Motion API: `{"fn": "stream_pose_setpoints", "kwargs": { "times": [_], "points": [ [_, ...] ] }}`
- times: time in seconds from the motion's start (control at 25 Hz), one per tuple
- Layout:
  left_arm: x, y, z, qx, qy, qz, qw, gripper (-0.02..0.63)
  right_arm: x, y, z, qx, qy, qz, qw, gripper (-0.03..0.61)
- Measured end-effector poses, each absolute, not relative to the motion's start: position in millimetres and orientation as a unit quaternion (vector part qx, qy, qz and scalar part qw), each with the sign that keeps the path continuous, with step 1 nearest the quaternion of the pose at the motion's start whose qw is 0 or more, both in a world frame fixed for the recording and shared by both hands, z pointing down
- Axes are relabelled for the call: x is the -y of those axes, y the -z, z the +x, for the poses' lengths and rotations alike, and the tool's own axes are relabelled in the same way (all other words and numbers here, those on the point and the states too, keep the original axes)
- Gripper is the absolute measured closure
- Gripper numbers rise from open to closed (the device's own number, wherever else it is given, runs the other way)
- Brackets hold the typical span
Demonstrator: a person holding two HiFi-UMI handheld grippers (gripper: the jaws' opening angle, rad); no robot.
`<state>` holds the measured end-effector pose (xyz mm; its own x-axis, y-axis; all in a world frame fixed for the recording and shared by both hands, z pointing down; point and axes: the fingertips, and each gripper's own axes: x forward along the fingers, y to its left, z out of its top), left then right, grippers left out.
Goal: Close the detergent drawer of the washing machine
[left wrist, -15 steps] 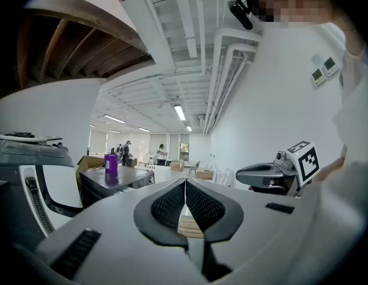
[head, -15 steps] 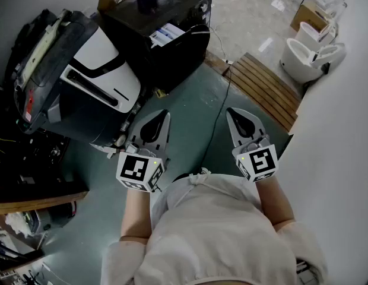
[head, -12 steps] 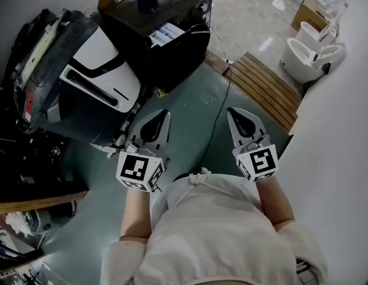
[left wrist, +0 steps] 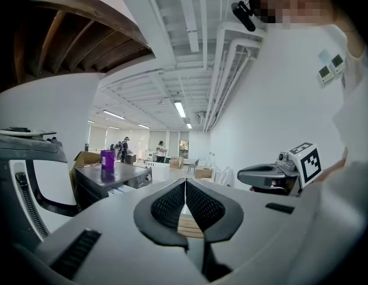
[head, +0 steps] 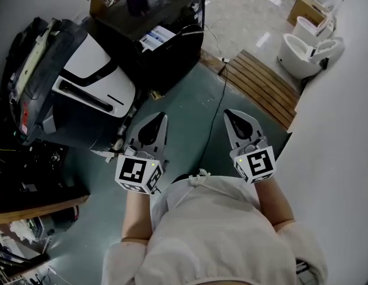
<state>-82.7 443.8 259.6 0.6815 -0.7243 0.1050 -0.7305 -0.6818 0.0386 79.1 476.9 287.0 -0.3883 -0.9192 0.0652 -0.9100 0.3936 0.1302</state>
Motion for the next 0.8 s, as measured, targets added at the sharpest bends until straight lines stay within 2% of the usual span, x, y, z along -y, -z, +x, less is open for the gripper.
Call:
{"fn": "stream_pose_setpoints", "kwargs": {
  "times": [0.48,0.8],
  "points": [
    [-397,-285,-49,0.392,-0.064,0.915,0.076,0.592,-430,-304,116,0.821,0.005,0.566,0.077,0.574],
    [-297,-294,-45,0.397,-0.056,0.912,0.085,0.592,-329,-314,117,0.828,0.000,0.553,0.096,0.574]
  ]
}}
